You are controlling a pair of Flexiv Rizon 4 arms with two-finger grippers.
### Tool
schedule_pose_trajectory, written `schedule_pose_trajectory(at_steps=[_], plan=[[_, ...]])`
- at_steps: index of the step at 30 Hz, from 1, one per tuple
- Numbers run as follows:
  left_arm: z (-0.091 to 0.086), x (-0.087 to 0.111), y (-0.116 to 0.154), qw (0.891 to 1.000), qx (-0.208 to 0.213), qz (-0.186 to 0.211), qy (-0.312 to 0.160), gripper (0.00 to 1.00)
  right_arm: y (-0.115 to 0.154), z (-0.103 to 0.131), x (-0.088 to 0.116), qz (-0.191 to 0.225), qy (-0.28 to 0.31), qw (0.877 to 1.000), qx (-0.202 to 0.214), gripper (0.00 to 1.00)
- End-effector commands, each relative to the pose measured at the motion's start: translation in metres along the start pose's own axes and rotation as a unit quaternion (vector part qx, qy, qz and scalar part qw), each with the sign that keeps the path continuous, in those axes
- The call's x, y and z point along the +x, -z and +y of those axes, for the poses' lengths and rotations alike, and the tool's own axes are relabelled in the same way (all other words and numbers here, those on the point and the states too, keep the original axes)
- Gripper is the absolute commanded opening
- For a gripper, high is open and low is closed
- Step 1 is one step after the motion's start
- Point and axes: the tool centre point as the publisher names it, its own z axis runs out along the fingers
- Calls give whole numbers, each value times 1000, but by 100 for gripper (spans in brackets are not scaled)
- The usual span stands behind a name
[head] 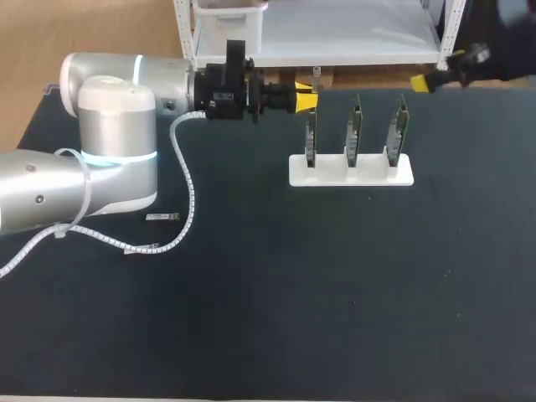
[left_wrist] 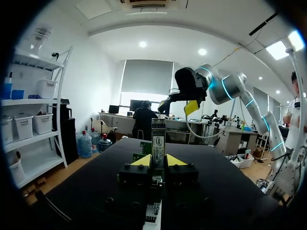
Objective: Pick up the optical module with the left hand, and insert it into the network port with the right hand.
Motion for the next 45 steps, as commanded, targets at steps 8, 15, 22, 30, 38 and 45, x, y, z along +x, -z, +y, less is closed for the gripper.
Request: schedule_pose_trajectory(at_steps=[8, 15, 22, 30, 38, 45], plan=[[-1, 0, 0, 1000, -2, -1, -1, 0, -67, 18, -34, 36, 211, 892, -398, 100], [-1, 0, 0, 1000, -2, -1, -1, 0, -78, 30, -36, 27, 214, 881, -422, 100], [-1, 0, 0, 1000, -2, -1, -1, 0, -81, 44, -39, 5, 203, 878, -432, 100], [-1, 0, 0, 1000, -2, -1, -1, 0, -86, 58, -42, -24, 181, 904, -386, 100], [-1, 0, 0, 1000, -2, -1, -1, 0, -89, 66, -44, -56, 168, 927, -332, 100], [-1, 0, 0, 1000, -2, -1, -1, 0, -94, 73, -45, -69, 162, 936, -306, 100]])
